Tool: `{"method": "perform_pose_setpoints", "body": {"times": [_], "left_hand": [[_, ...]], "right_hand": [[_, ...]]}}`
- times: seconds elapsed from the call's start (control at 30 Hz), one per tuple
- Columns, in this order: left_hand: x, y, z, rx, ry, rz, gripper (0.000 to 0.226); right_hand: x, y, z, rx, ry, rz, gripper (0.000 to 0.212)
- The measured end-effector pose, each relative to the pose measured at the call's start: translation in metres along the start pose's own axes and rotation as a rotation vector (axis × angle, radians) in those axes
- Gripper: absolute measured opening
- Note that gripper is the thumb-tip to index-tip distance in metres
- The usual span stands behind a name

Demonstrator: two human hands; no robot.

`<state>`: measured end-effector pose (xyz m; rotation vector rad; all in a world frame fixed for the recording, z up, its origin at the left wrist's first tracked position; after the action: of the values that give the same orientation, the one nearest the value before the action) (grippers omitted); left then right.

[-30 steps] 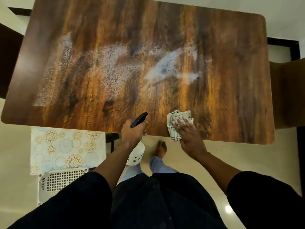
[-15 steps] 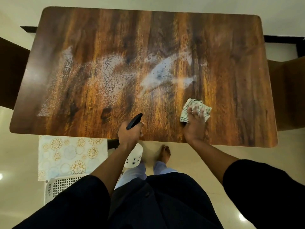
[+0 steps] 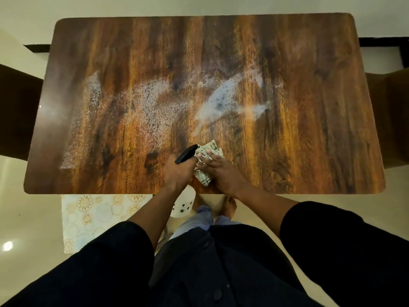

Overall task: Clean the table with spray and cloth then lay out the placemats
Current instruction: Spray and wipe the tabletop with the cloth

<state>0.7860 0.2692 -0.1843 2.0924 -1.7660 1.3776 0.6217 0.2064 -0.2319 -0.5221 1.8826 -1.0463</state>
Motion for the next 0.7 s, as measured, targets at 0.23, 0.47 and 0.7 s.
{"method": "perform_pose_setpoints", "body": {"times": [0.23, 0.47, 0.7], "left_hand": [[0.03, -0.008, 0.016, -0.014, 0.045, -0.017, 0.019], [0.073, -0.006, 0.04, -0.08, 0.083, -0.064, 0.04], [0.087, -0.002, 0.057, -0.104, 0.079, -0.015, 0.023]], "right_hand": [[0.066, -0.048, -0.017, 0.246, 0.473, 0.022, 0.08], [0.119, -0.067, -0.044, 0.442, 0.896, 0.201, 0.072], [0.06, -0.032, -0.004, 0.348, 0.705, 0.2, 0.071]]}}
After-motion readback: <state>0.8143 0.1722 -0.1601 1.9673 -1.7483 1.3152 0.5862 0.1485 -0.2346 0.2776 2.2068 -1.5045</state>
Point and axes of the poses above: each hand's wrist, its own z-axis towards the middle knuckle, its own y-axis out of the palm, x = y × z, the point moved 3 cm from there along z, towards the middle knuckle
